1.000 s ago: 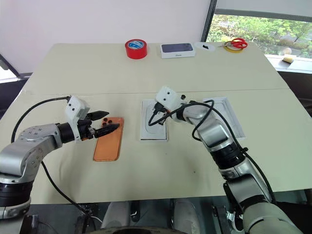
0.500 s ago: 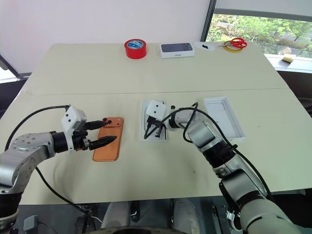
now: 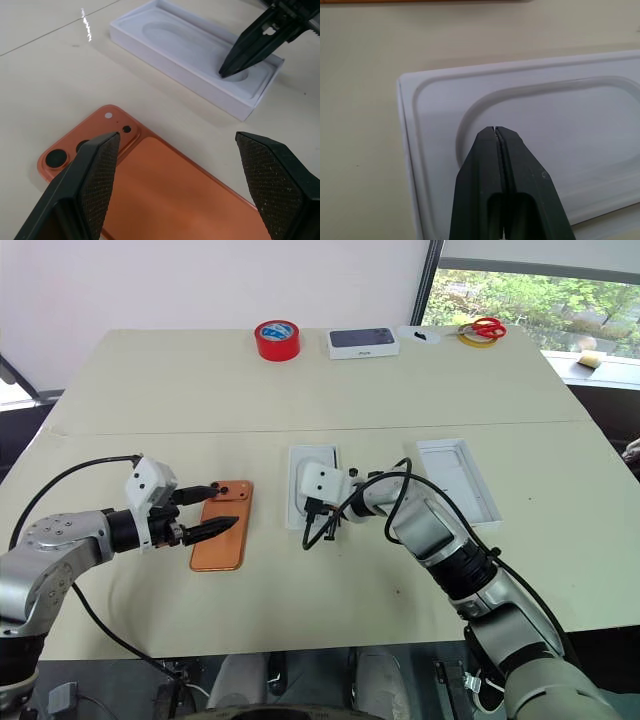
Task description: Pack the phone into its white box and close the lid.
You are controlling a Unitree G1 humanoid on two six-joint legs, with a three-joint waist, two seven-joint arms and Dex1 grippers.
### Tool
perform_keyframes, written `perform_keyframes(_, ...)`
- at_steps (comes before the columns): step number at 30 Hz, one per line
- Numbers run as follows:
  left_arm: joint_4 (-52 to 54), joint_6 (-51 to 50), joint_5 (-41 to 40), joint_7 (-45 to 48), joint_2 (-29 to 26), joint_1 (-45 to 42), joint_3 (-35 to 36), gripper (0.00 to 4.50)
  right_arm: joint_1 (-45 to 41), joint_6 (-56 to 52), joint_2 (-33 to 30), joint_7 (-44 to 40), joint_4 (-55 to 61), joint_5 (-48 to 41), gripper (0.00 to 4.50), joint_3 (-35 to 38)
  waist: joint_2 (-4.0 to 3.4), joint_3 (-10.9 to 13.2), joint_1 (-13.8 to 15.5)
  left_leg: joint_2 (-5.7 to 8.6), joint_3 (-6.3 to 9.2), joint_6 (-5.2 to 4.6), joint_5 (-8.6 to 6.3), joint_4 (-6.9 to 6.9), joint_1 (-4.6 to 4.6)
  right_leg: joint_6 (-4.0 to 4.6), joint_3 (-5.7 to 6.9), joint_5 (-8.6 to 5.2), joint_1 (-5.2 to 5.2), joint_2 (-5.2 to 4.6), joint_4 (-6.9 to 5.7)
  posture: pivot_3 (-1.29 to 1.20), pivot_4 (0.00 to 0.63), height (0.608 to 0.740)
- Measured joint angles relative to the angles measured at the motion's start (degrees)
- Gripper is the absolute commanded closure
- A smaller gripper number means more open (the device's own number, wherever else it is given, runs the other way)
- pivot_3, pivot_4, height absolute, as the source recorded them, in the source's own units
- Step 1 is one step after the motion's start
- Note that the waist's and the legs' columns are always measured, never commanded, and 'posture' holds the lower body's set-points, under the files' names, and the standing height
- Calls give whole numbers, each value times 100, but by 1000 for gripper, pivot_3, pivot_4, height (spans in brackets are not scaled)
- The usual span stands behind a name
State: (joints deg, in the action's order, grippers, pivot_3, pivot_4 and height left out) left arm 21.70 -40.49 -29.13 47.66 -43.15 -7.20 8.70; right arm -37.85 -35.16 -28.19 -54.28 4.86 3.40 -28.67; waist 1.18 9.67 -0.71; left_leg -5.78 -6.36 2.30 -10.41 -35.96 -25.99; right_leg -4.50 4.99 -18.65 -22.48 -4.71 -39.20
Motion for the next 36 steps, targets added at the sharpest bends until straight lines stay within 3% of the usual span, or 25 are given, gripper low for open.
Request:
perform_keyframes(6,-93,94,37,-27,-57,1,2,591,89,249,-455,-219,376,295,4477,-221,0,0,5,0,1,0,-1,0,1,0,0,0,1,0,1,0,150,730)
perform_keyframes(17,-90,104,15,-46,-55,61,2,591,155,74,-552,-329,641,430,4477,-203,0,0,4,0,1,0,0,0,0,0,0,0,1,0,1,0,150,730)
perform_keyframes(24,-85,108,-17,-63,-35,60,1,591,-155,-197,29,133,438,307,4477,204,0,0,-7,0,0,0,0,1,0,0,0,0,-1,1,0,0,150,730)
perform_keyframes(30,-85,48,-55,-191,-18,62,33,591,-321,-181,515,662,-431,299,4477,275,0,0,-3,0,-1,0,0,0,-1,0,0,0,-1,0,0,0,150,730)
perform_keyframes(32,-139,-254,-217,-341,7,33,209,96,-321,-199,763,763,-495,200,4500,384,0,0,-17,-1,0,0,0,1,-3,0,0,0,-4,2,-1,0,150,730)
perform_keyframes(36,-559,-1329,-671,-1059,144,-178,1044,20,-309,-312,1067,748,-173,-32,4500,412,0,0,-32,-3,4,0,0,3,-3,-1,0,0,-6,3,-2,0,150,730)
